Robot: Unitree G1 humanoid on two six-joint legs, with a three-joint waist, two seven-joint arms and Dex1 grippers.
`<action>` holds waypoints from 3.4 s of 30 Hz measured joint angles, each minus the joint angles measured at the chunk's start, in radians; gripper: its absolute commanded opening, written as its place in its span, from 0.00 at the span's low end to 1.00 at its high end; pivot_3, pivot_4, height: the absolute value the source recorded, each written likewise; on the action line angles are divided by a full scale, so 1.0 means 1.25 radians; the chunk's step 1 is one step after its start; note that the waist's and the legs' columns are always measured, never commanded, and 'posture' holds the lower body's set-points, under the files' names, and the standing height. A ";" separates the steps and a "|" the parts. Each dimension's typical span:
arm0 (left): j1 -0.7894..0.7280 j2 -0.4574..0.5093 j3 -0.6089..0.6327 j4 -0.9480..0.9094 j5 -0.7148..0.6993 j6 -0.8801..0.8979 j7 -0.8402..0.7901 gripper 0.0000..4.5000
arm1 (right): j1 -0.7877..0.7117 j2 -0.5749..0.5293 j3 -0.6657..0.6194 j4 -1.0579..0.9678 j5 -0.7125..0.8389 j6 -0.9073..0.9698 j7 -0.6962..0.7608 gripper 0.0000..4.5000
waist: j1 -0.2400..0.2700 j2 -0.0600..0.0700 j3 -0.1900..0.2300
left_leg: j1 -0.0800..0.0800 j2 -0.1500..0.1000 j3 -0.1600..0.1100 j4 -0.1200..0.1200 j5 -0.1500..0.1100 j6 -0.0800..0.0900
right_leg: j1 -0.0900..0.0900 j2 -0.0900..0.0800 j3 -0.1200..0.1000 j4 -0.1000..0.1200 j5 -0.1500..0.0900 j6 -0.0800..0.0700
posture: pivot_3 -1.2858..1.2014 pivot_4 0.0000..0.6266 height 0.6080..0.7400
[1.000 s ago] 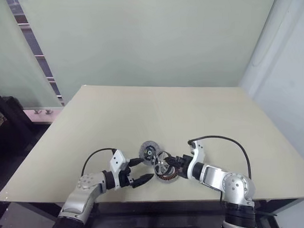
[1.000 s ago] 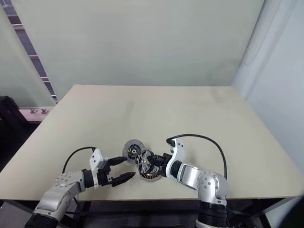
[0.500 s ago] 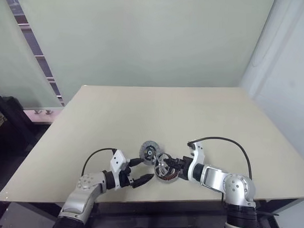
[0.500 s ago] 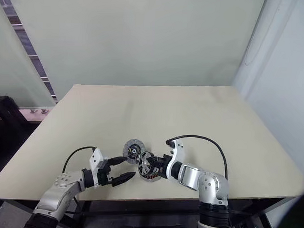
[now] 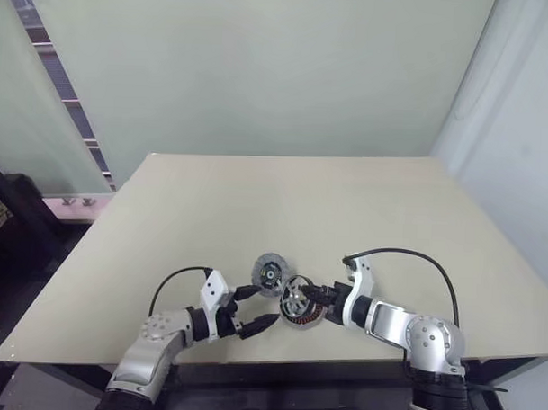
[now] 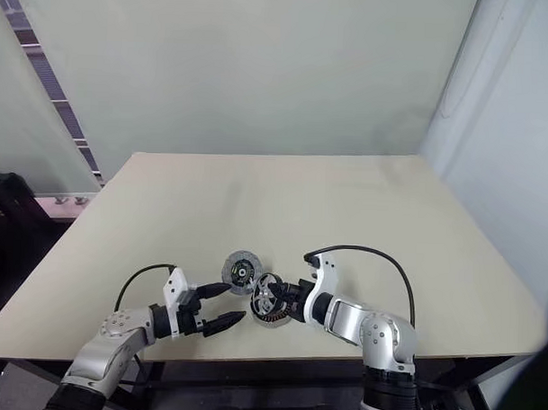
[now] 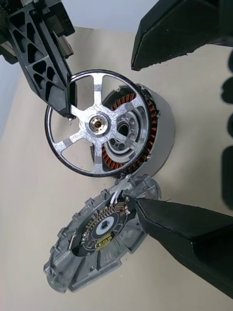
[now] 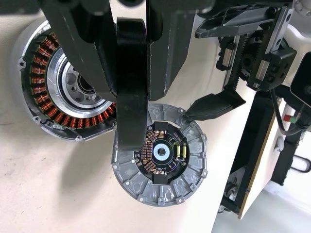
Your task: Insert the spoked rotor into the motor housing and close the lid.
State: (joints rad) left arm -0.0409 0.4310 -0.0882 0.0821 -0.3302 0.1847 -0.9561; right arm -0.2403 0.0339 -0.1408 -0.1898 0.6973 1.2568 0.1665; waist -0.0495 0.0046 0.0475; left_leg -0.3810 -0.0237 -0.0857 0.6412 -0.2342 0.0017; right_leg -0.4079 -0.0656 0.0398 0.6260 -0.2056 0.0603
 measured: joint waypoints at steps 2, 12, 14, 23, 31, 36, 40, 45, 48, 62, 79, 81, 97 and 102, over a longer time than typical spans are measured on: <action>0.000 0.000 -0.004 0.000 0.000 0.000 0.000 1.00 | 0.000 -0.001 0.002 0.000 0.000 -0.002 0.000 0.17 | 0.000 0.000 0.000 | 0.000 0.000 0.000 0.000 0.000 0.000 | 0.000 0.000 0.000 0.000 0.000 0.000 | 0.52 0.00 1.00; -0.004 0.002 -0.004 0.000 0.000 0.000 0.000 1.00 | 0.013 -0.028 0.006 -0.004 -0.018 -0.002 -0.017 0.77 | 0.000 0.000 0.000 | -0.001 0.000 0.000 -0.001 0.000 0.000 | -0.001 0.000 0.000 0.000 0.000 0.000 | 0.52 0.00 1.00; -0.004 0.002 -0.005 0.000 0.000 0.000 0.000 1.00 | 0.011 -0.033 0.006 -0.016 -0.018 0.002 -0.018 0.77 | 0.000 0.000 0.000 | -0.001 0.000 0.000 -0.002 0.000 0.000 | 0.000 0.000 0.000 0.000 0.000 0.000 | 0.52 0.00 1.00; -0.004 0.000 -0.007 0.000 0.000 0.000 0.000 1.00 | -0.019 -0.119 0.010 -0.097 -0.030 0.011 -0.030 0.77 | 0.000 0.000 0.000 | -0.001 0.000 0.001 0.000 0.000 0.000 | 0.000 0.000 0.000 0.000 0.000 0.000 | 0.52 0.00 1.00; -0.005 -0.002 -0.007 0.000 0.000 -0.001 -0.001 1.00 | -0.018 -0.208 0.091 -0.109 -0.114 -0.054 -0.024 0.63 | 0.000 0.000 0.000 | -0.002 0.000 0.001 -0.001 0.000 0.000 | 0.000 0.000 0.000 -0.001 0.000 0.000 | 0.52 0.00 1.00; -0.007 -0.004 -0.008 0.000 0.001 -0.001 -0.001 1.00 | -0.006 -0.221 0.158 -0.111 -0.139 -0.080 -0.003 0.25 | 0.000 0.000 0.000 | -0.001 0.000 0.001 0.000 0.000 0.000 | 0.000 0.000 0.000 0.000 0.000 0.000 | 0.52 0.00 1.00; -0.008 -0.004 -0.008 0.000 0.001 -0.001 -0.001 1.00 | 0.003 -0.220 0.184 -0.113 -0.151 -0.087 0.006 0.01 | 0.000 0.000 0.000 | -0.002 0.000 0.001 0.000 0.000 0.000 | 0.000 0.000 0.000 0.000 0.000 0.000 | 0.52 0.00 1.00; -0.008 -0.004 -0.008 0.000 0.002 -0.001 -0.001 1.00 | 0.007 -0.212 0.218 -0.112 -0.168 -0.096 0.009 0.01 | 0.000 0.000 0.000 | -0.001 0.000 0.001 0.001 0.000 0.000 | 0.000 0.000 0.000 0.000 0.000 0.000 | 0.52 0.00 1.00; -0.008 -0.004 -0.008 0.000 0.002 -0.001 -0.001 1.00 | 0.007 -0.205 0.238 -0.110 -0.178 -0.101 0.010 0.01 | 0.000 0.000 0.000 | -0.001 0.000 0.001 0.001 0.000 0.000 | 0.000 0.000 0.000 0.000 0.000 0.000 | 0.52 0.00 1.00; -0.008 -0.004 -0.008 0.000 0.002 -0.002 -0.001 1.00 | -0.006 -0.204 0.234 -0.105 -0.206 -0.124 0.022 0.01 | 0.000 -0.001 0.000 | -0.001 0.000 0.001 0.001 0.000 0.000 | 0.000 0.000 0.000 0.000 0.000 0.000 | 0.52 0.00 1.00; -0.009 0.002 -0.007 0.001 0.002 -0.002 -0.002 1.00 | 0.017 -0.133 0.375 0.126 -0.339 -0.411 0.091 0.01 | 0.000 -0.001 -0.001 | 0.002 0.000 0.001 0.001 0.000 0.000 | 0.002 0.000 0.000 0.000 0.000 0.000 | 0.52 0.00 1.00; -0.009 0.003 -0.007 -0.001 0.001 -0.001 -0.002 1.00 | 0.017 -0.133 0.378 0.141 -0.345 -0.439 0.098 0.01 | 0.000 -0.001 -0.001 | 0.003 0.001 0.001 0.001 0.000 0.000 | 0.003 0.000 0.000 0.000 0.000 0.000 | 0.52 0.00 1.00; 0.043 0.045 -0.001 -0.052 -0.023 0.038 -0.017 1.00 | -0.082 -0.428 0.509 -0.090 -0.425 -0.283 0.247 0.59 | 0.000 -0.001 0.000 | 0.001 0.000 0.001 0.001 0.000 0.000 | 0.001 0.000 0.000 0.000 0.000 0.000 | 0.52 0.00 1.00; 0.049 0.048 -0.001 -0.052 -0.024 0.039 -0.017 1.00 | -0.146 -0.553 0.676 -0.123 -0.504 -0.294 0.371 0.59 | 0.000 -0.002 0.000 | 0.000 0.000 0.001 0.002 0.000 0.000 | 0.000 -0.001 -0.001 -0.001 0.000 0.000 | 0.52 0.00 1.00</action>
State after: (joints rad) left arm 0.0200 0.4905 -0.0896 0.0175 -0.3600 0.2336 -0.9770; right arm -0.4225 -0.6576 0.7043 -0.3434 0.0672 0.8897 0.6296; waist -0.0492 0.0023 0.0474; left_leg -0.3809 -0.0235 -0.0841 0.6433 -0.2342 0.0018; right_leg -0.4076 -0.0669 0.0391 0.6250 -0.2059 0.0601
